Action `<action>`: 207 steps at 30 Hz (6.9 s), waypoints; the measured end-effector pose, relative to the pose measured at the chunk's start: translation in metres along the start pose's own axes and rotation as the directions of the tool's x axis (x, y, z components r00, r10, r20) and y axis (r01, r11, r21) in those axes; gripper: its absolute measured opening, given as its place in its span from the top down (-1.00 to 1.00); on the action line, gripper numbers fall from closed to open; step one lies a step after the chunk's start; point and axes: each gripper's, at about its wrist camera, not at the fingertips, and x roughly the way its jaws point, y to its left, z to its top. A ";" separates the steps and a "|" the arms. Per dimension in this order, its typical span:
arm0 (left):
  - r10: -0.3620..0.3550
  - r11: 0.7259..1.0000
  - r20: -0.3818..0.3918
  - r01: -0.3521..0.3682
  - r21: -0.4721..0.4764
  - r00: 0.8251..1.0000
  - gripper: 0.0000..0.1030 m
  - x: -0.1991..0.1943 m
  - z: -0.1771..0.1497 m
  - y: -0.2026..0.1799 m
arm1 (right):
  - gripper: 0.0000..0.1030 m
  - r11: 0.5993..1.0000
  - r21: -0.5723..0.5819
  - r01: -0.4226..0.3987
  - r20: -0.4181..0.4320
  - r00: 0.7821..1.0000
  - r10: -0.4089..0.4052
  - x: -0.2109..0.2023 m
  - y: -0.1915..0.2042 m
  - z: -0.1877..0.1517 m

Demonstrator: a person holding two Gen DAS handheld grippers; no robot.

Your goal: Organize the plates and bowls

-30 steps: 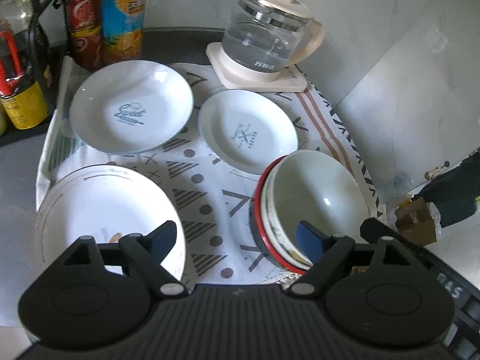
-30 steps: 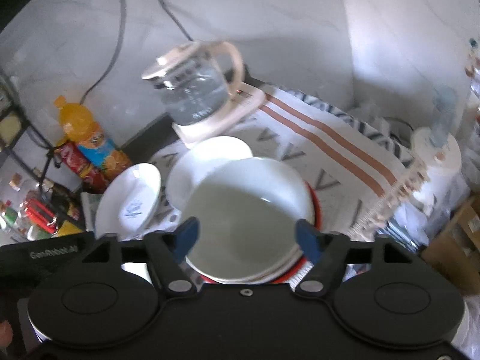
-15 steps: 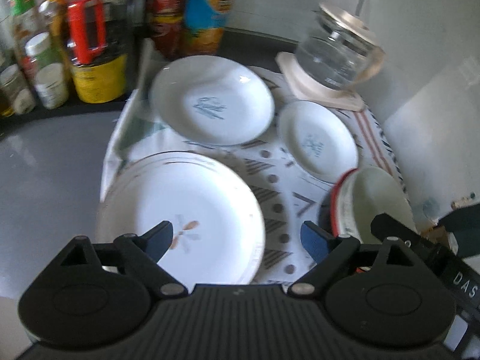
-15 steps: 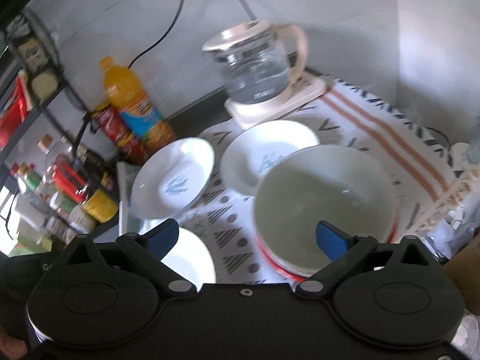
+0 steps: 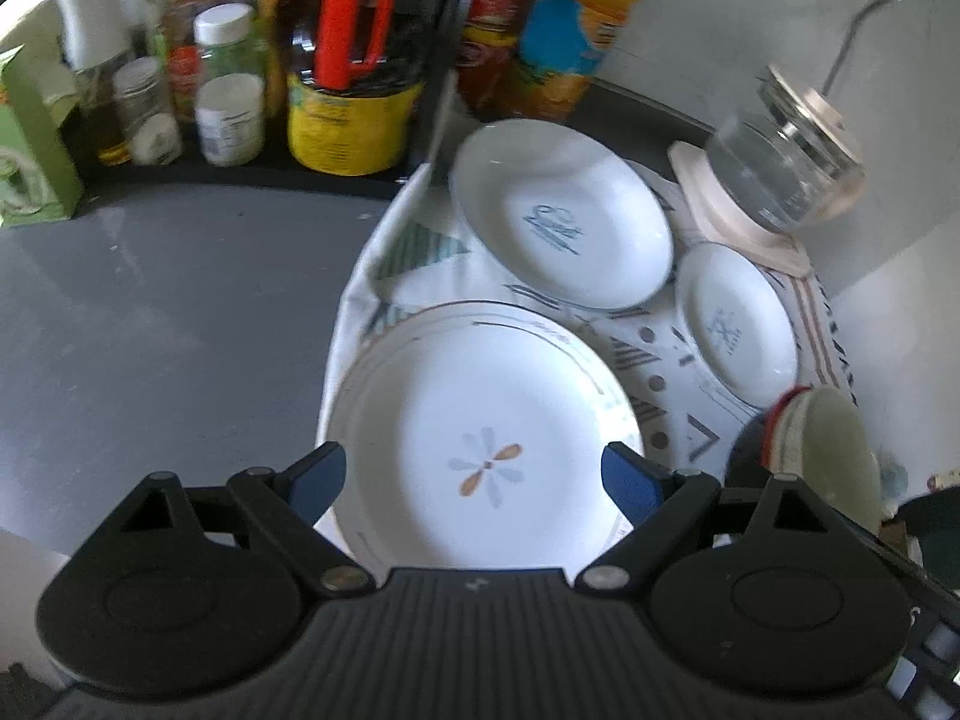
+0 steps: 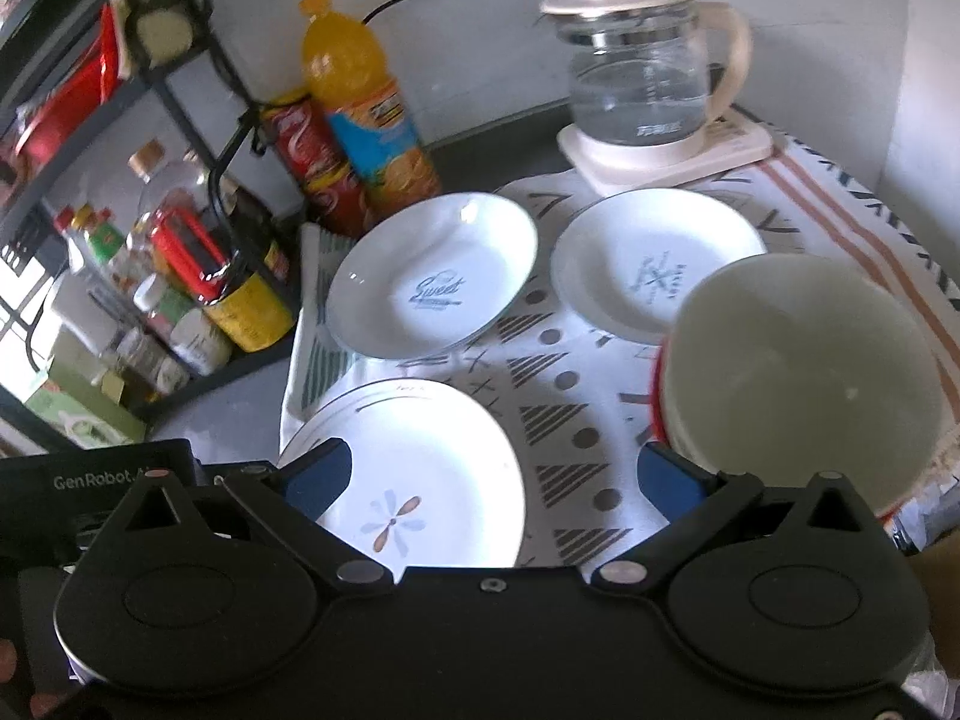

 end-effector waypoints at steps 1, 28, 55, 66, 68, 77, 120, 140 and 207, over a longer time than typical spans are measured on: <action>-0.001 1.000 -0.001 0.001 -0.007 1.000 -0.76 0.001 0.001 0.003 | -0.99 1.000 -0.006 -0.003 -0.006 1.000 0.003 0.002 0.002 0.000; -0.076 0.981 0.030 0.080 -0.176 0.997 -0.69 0.065 0.071 0.001 | -0.73 0.997 -0.042 -0.067 -0.050 0.997 0.065 0.084 0.006 0.067; -0.083 0.922 0.009 0.080 -0.379 0.997 0.60 0.169 0.108 0.005 | 0.22 0.956 0.287 -0.053 -0.218 0.969 0.119 0.195 -0.019 0.095; -0.072 0.939 0.057 0.087 -0.332 0.996 0.82 0.159 0.105 0.005 | 0.80 0.931 0.360 -0.055 -0.191 0.973 0.131 0.208 -0.029 0.090; -0.081 0.939 0.053 0.094 -0.330 0.995 0.81 0.153 0.104 0.004 | 0.80 0.937 0.344 -0.069 -0.173 0.976 0.135 0.199 -0.025 0.093; -0.083 0.955 0.038 0.090 -0.283 0.996 0.80 0.127 0.103 0.003 | 0.76 0.936 0.340 -0.088 -0.124 0.983 0.137 0.167 -0.020 0.087; -0.135 0.977 0.042 0.140 -0.162 0.990 0.78 0.031 -0.027 0.048 | 0.73 0.951 0.299 -0.080 -0.005 0.996 0.085 0.043 0.010 -0.053; -0.107 0.983 0.003 0.106 -0.152 0.994 0.77 0.038 -0.055 0.045 | 0.73 0.967 0.250 -0.046 -0.074 0.995 0.066 0.039 0.000 -0.075; -0.076 0.992 0.046 0.080 -0.095 0.996 -0.49 0.003 -0.005 0.013 | -0.50 0.977 0.208 -0.051 0.097 0.995 0.031 -0.017 -0.021 0.015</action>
